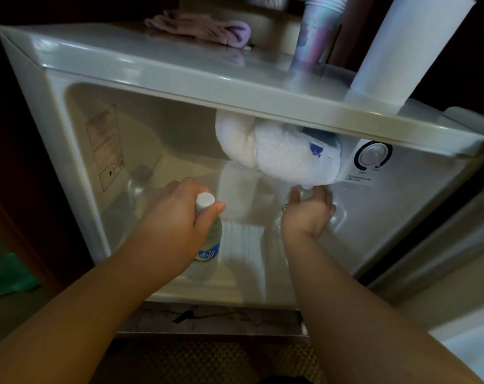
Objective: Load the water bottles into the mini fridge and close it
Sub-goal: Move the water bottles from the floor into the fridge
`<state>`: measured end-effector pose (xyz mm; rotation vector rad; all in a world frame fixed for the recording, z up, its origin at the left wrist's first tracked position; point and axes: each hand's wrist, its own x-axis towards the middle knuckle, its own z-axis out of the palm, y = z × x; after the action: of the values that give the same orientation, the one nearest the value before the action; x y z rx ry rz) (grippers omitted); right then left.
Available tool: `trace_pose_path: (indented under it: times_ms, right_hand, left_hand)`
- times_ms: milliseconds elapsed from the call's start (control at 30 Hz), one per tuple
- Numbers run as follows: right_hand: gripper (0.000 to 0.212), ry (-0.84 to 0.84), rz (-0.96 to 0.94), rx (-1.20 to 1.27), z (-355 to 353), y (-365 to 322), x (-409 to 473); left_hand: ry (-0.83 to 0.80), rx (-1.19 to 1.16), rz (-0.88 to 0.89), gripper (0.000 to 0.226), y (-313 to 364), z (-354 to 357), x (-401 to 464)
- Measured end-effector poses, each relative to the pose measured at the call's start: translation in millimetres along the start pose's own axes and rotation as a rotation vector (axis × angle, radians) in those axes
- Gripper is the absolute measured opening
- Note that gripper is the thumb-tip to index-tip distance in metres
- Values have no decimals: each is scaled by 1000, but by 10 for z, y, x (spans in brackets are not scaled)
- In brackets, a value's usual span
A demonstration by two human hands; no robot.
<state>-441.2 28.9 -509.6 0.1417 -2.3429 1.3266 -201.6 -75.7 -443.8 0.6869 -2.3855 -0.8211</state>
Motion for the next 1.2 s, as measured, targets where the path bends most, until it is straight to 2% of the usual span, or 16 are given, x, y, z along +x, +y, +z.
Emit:
trace_pose_path:
  times_ms: [133, 233, 500, 633, 833, 1033, 1200]
  right_hand:
    - [65, -52, 43, 24, 16, 91, -51]
    - [74, -77, 79, 61, 0, 124, -103]
    - [73, -147, 44, 65, -198, 99, -442]
    - [75, -298, 86, 47, -312, 96, -657]
    - [70, -572, 125, -157, -492, 266, -805]
    - [64, -760, -87, -339, -538, 491, -955]
    - [65, -1003, -190, -477, -388, 699, -1071]
  left_hand:
    - [-42, 15, -5, 32, 30, 75, 86]
    - [-49, 20, 11, 28, 30, 134, 144]
    - [-57, 58, 27, 34, 108, 392, 371]
    - [-65, 29, -5, 40, 206, 592, 540]
    - [-82, 0, 13, 36, 318, 970, 834]
    - [-124, -27, 42, 45, 338, 1343, 1094]
    - [-87, -125, 79, 38, 405, 1527, 1206]
